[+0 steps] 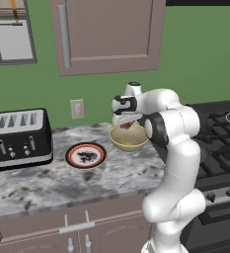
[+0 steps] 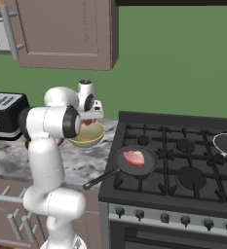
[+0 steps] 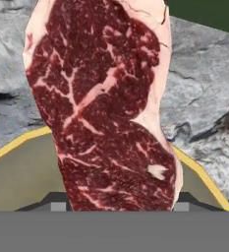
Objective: Place one of the steaks on the plate and the other in the bowl. Then place the bowl in the fridge.
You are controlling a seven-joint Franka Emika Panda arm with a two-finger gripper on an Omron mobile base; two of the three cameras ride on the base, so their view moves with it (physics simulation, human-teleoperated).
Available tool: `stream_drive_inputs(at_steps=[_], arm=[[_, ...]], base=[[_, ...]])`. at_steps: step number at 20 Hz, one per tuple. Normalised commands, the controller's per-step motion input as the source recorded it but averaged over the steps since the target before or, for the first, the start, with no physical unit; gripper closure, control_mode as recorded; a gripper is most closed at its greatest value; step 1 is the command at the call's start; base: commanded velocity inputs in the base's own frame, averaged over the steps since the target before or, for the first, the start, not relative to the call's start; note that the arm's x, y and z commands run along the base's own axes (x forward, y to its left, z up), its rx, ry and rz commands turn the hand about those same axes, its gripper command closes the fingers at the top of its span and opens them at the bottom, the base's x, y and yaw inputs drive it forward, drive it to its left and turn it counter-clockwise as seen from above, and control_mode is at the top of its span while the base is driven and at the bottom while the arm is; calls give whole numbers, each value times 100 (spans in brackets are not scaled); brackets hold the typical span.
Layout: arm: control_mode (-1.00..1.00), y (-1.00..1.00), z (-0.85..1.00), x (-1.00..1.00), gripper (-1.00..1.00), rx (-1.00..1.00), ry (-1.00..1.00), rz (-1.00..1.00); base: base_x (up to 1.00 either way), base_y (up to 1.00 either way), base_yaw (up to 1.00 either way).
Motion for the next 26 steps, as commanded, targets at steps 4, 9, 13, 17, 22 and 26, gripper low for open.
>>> stream_drive_inputs(at_steps=[4, 9, 13, 17, 22, 26], arm=[[-100, 3, -28, 28, 100, -1, 2, -3], [-100, 0, -24, -8, 100, 0, 4, 0], [-100, -2, 0, -38, 100, 0, 0, 0], [-100, 0, 2, -41, 100, 0, -1, 0], [-100, -1, 0, -28, 100, 0, 0, 0], [-100, -10, 0, -6, 100, 0, 5, 0]], base=[[0, 0, 0], [0, 0, 0], [0, 0, 0], [0, 0, 0], [0, 0, 0], [0, 0, 0]])
